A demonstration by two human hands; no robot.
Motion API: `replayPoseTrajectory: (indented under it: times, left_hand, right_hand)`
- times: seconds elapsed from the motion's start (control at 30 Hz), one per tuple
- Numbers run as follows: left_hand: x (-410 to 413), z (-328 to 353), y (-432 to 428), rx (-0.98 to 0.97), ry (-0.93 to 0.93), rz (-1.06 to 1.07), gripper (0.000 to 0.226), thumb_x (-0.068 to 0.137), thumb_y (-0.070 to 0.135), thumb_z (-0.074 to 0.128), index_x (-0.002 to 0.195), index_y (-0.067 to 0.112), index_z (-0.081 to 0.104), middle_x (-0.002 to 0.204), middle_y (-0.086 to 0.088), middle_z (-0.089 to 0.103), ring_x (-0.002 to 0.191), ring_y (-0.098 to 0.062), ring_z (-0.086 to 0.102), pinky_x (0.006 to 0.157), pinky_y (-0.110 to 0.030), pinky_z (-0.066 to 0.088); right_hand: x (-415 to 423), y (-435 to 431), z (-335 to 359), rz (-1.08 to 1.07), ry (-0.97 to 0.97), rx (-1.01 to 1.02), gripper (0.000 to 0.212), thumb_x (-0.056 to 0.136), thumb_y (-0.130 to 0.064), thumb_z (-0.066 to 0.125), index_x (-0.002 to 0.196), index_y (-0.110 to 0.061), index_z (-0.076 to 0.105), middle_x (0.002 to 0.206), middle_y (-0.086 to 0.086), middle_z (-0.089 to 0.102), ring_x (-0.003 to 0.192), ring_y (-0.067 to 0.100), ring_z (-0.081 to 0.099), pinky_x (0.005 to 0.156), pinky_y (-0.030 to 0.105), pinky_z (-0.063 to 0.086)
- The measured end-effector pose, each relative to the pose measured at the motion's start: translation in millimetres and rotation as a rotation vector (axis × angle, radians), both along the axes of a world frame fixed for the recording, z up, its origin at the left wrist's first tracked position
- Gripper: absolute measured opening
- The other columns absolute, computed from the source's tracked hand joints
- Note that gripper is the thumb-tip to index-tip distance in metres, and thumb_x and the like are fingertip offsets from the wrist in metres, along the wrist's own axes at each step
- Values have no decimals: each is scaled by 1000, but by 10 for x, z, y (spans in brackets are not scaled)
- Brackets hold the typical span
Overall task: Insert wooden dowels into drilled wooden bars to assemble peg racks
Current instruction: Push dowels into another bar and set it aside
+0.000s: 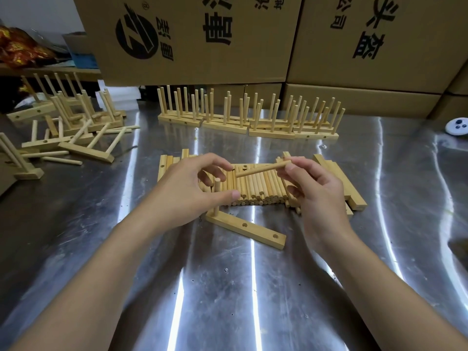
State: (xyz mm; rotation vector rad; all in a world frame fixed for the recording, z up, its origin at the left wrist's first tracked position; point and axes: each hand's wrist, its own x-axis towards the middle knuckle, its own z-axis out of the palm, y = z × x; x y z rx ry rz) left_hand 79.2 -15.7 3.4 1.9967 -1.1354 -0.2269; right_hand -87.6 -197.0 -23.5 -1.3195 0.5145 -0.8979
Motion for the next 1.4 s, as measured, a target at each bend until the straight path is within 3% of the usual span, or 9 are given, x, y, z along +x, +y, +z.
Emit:
replayPoseTrajectory:
  times: [0.07, 0.2, 0.27, 0.4, 0.57, 0.67, 0.87, 1.4]
  left_hand:
    - [-22, -2, -20, -72, 16, -8, 29, 80, 50, 88, 104, 43, 75, 97, 21, 75, 91, -2, 67, 68, -6, 46]
    - [-62, 0, -49, -167, 39, -39, 11, 86, 39, 86, 94, 40, 80, 88, 20, 77, 87, -4, 69, 75, -22, 48]
    - [-67, 0, -51, -193, 44, -39, 7, 88, 36, 86, 91, 39, 81, 85, 21, 76, 86, -3, 69, 72, -20, 47]
    - [-66, 3, -53, -222, 46, -15, 7, 89, 32, 86, 91, 36, 82, 83, 20, 76, 83, -2, 68, 63, -7, 42]
    - [-71, 12, -45, -237, 20, 10, 10, 88, 29, 87, 90, 37, 80, 84, 20, 76, 85, -6, 69, 66, -9, 44]
    - [-75, 19, -42, -245, 12, 12, 9, 88, 31, 86, 91, 36, 80, 85, 19, 76, 86, -7, 70, 72, -18, 45]
    - [-98, 42, -39, -261, -1, 12, 9, 88, 29, 86, 92, 35, 80, 84, 20, 75, 84, -5, 69, 64, -6, 42]
    - [-119, 31, -40, -244, 18, -5, 1, 90, 38, 82, 90, 39, 81, 85, 19, 76, 85, -5, 69, 63, -7, 42]
  right_hand:
    - [3, 5, 3, 16, 6, 26, 13, 99, -17, 71, 110, -16, 79, 109, 9, 80, 107, 17, 76, 95, 36, 51]
    - [4, 16, 9, 41, 16, 28, 13, 99, -18, 71, 109, -19, 80, 111, 7, 80, 108, 15, 75, 93, 36, 49]
    - [-7, 17, 8, 62, 15, 21, 14, 99, -18, 71, 110, -19, 79, 111, 6, 80, 109, 16, 75, 93, 35, 48]
    - [-19, 12, 9, 88, 26, 0, 12, 99, -17, 72, 110, -18, 76, 107, 6, 80, 109, 18, 75, 92, 37, 48]
    - [-33, 8, 46, 123, 20, -65, 12, 95, -17, 77, 107, -17, 75, 102, 7, 80, 105, 21, 74, 89, 37, 49]
    - [-40, -4, 58, 136, 21, -85, 10, 92, -20, 78, 102, -19, 75, 100, 7, 80, 104, 22, 75, 88, 38, 48]
    - [-39, -15, 64, 149, 35, -73, 6, 91, -30, 73, 94, -26, 76, 102, 7, 81, 105, 21, 76, 89, 38, 45]
    - [-47, -10, 98, 146, -19, -13, 8, 91, -33, 76, 94, -29, 70, 99, 8, 80, 101, 20, 76, 81, 35, 46]
